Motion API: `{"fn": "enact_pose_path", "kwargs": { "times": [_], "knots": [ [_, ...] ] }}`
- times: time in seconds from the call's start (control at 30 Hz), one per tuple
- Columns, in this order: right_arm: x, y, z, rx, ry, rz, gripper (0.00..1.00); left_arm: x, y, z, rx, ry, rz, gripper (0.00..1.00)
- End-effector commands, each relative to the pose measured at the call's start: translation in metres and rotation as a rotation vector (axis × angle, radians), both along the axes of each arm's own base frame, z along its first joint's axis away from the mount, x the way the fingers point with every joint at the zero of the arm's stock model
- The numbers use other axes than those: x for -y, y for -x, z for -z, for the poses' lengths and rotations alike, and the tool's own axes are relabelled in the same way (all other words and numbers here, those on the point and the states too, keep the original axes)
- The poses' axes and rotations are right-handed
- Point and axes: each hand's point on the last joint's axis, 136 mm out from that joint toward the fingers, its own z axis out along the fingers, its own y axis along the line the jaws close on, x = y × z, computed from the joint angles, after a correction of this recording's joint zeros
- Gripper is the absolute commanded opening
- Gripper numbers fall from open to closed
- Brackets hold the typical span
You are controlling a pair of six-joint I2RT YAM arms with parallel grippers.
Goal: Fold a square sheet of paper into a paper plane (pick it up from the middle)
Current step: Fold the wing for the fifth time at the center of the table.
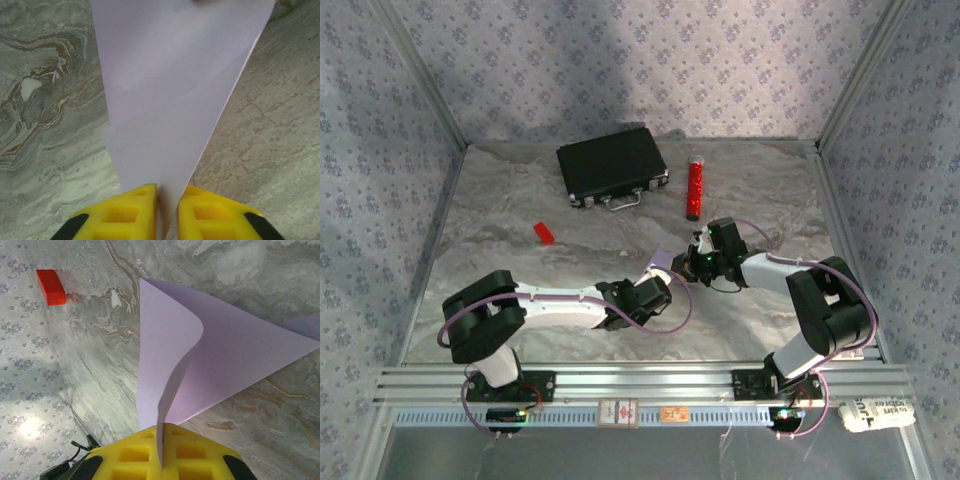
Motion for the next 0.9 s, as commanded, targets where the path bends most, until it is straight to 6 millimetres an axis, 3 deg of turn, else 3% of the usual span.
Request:
{"fn": "enact_pose_path", "kwargs": {
  "times": [0.0,0.13,0.27,0.47,0.57,0.87],
  "knots": [
    [-0.001,-0.003,-0.012,0.023,-0.008,-0.014,0.02,-0.003,0.0,0.002,0.023,-0.019,0.003,0.12],
    [-0.001,-0.003,-0.012,0.024,-0.007,-0.014,0.03,0.0,0.001,0.0,0.019,-0.011,0.011,0.05],
    [0.002,-0.003,-0.013,0.033,0.007,-0.013,0.1,0.004,0.005,-0.001,-0.004,0.008,0.038,0.0],
    [0.023,-0.002,-0.018,0.065,0.124,0.007,0.4,0.015,0.014,-0.001,-0.131,0.103,0.072,0.0],
    [0.038,0.0,-0.022,0.08,0.176,0.035,0.5,0.025,0.021,-0.001,-0.254,0.201,0.091,0.0],
    [0.064,0.008,-0.038,0.124,0.205,0.099,0.59,0.039,0.025,-0.007,-0.455,0.399,0.091,0.0]
  ]
}}
